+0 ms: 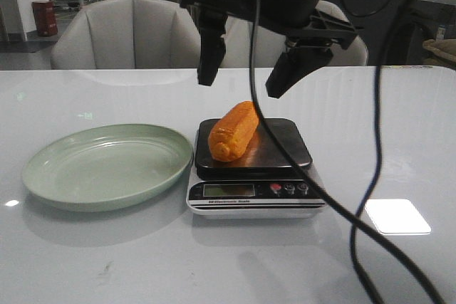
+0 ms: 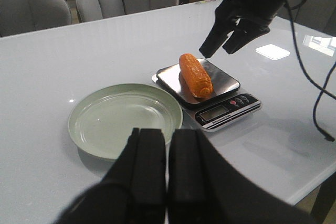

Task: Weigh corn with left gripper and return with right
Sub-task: 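Lower the right gripper over the corn on the scale and grasp it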

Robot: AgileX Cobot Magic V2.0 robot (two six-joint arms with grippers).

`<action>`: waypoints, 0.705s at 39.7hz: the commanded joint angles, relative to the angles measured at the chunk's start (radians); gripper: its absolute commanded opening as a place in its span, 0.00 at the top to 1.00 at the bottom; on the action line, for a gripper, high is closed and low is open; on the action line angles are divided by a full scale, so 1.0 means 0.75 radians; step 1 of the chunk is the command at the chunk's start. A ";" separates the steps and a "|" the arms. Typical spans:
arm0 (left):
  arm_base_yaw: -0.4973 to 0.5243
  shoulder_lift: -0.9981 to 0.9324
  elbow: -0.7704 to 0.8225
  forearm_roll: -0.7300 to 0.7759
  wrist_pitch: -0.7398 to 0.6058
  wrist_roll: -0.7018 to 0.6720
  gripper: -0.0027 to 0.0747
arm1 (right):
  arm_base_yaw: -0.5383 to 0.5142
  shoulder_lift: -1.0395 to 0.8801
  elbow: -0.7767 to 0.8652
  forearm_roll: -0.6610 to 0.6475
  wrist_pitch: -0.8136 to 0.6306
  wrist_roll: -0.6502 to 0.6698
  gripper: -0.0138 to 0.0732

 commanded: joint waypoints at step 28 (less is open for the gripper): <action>0.000 0.016 -0.035 0.003 -0.095 0.000 0.81 | 0.023 0.387 -0.484 -0.151 0.325 0.395 0.43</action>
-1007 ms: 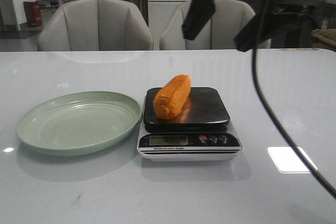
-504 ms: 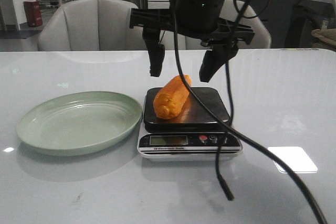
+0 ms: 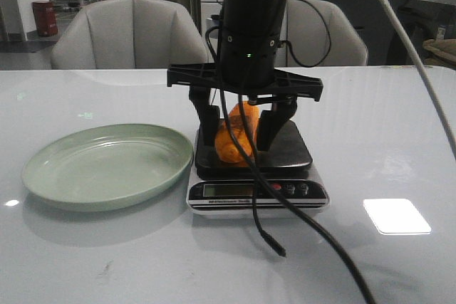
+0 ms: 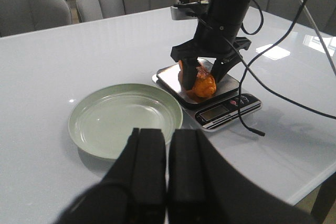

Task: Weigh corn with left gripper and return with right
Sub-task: 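Lower the right gripper over the corn on the scale and grasp it, then carry the corn with the right gripper back onto the green plate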

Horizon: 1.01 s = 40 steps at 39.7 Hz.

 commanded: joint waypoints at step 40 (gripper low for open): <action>0.000 -0.078 -0.035 0.002 -0.097 0.000 0.81 | 0.256 0.067 -0.174 0.283 -0.336 -0.146 0.41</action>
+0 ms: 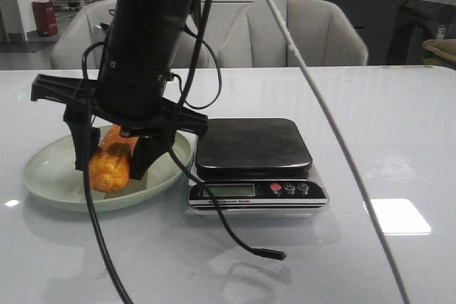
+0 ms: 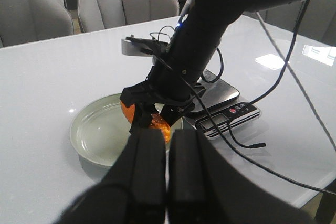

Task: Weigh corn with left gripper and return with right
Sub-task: 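Carry the corn with the right gripper back onto the green plate, then open the right gripper and lift it away from the plate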

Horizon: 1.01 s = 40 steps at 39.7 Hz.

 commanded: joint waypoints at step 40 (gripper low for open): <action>0.000 -0.026 -0.035 -0.003 -0.097 0.000 0.81 | -0.355 -0.399 -0.171 -0.076 0.447 -0.681 0.18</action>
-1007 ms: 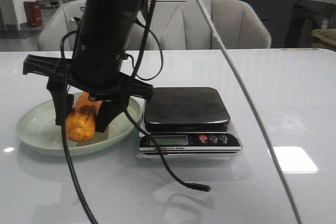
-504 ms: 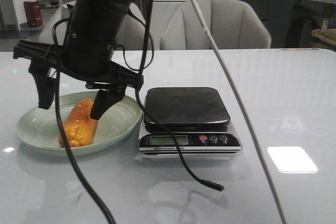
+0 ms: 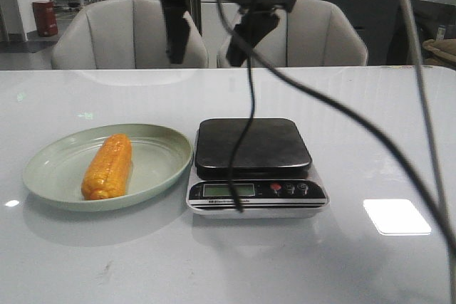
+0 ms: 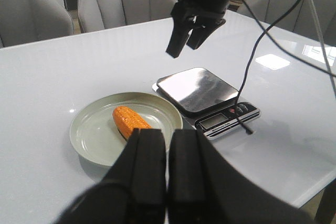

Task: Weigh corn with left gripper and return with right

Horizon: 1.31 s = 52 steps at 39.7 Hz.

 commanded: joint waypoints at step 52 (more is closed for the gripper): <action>0.000 -0.026 -0.035 0.011 -0.097 0.000 0.81 | -0.107 -2.061 1.933 0.216 -1.115 -0.537 0.18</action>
